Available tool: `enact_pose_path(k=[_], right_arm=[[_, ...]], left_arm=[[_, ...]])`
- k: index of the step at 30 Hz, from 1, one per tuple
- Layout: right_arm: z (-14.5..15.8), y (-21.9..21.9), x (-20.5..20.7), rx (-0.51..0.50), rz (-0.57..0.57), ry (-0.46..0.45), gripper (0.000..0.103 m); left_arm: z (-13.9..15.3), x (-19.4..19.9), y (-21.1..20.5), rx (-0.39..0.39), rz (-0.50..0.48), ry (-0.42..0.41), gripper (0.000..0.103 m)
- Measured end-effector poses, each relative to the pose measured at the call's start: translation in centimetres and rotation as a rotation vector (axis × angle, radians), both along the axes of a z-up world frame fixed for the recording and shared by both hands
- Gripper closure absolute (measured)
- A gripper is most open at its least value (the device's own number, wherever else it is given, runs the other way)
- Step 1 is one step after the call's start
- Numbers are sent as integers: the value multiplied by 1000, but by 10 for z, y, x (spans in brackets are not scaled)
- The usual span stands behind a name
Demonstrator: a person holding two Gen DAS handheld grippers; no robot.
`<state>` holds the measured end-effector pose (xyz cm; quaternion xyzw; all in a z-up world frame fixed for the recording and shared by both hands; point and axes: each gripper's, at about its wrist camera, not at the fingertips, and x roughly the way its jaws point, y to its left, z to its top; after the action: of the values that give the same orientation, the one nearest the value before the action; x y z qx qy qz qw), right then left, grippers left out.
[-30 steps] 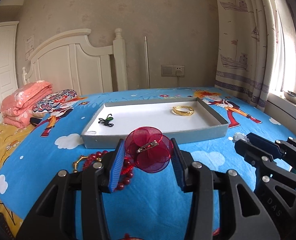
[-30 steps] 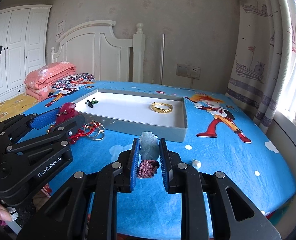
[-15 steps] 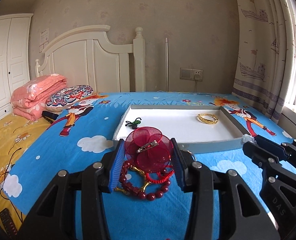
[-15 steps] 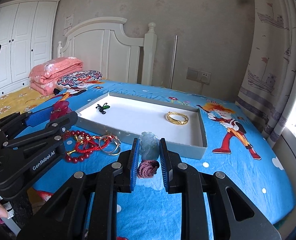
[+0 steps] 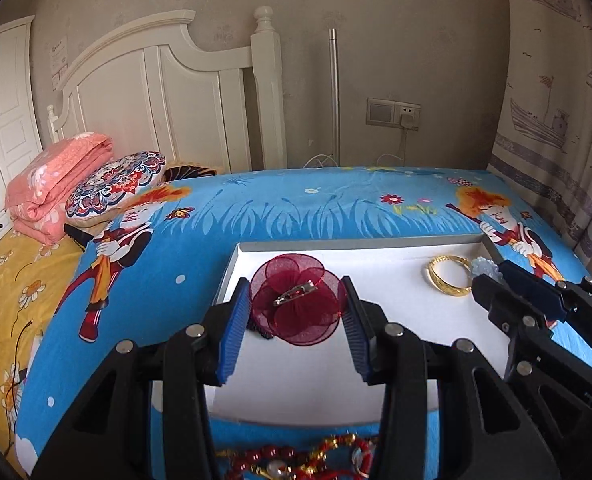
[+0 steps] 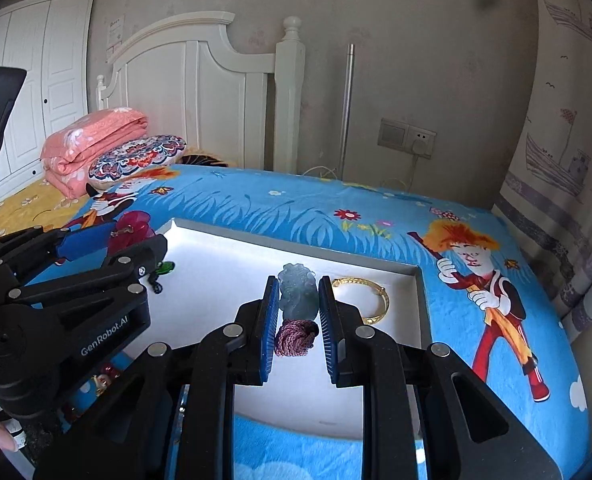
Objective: Organize jewelry
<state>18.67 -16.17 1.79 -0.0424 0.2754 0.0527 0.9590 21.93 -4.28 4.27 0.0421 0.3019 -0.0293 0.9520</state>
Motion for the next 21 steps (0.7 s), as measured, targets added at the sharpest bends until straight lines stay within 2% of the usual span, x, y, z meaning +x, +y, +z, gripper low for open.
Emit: enact_pose_path(k=[4,10,11,12,13,14,18,21], right_arm=[[-7,-9,26,4,-39,34,82],[-12,-19,38,28,-75,62,82],[-13,-21,39,32,-84,65,79],[-13,-23,39,30,-96,66,76],[-13,-25,38,32,-105,65,67],[-13,-27,37,36,-108,65,65],[-10,-31,28,26,-112,59,63],[-9,-33,18,34,-110,56,56]], left_arm=[[-7,31,-3,25,23,36,59],[-15,45,-11,57,38,63,59],[-16,44,-12,69,43,65,53],[-17,44,-14,76,48,64,40],[-17,42,-15,79,56,59,34],[-17,40,-15,80,61,49,31],[-19,29,-17,96,41,35,26],[-18,17,-15,98,42,20,25]])
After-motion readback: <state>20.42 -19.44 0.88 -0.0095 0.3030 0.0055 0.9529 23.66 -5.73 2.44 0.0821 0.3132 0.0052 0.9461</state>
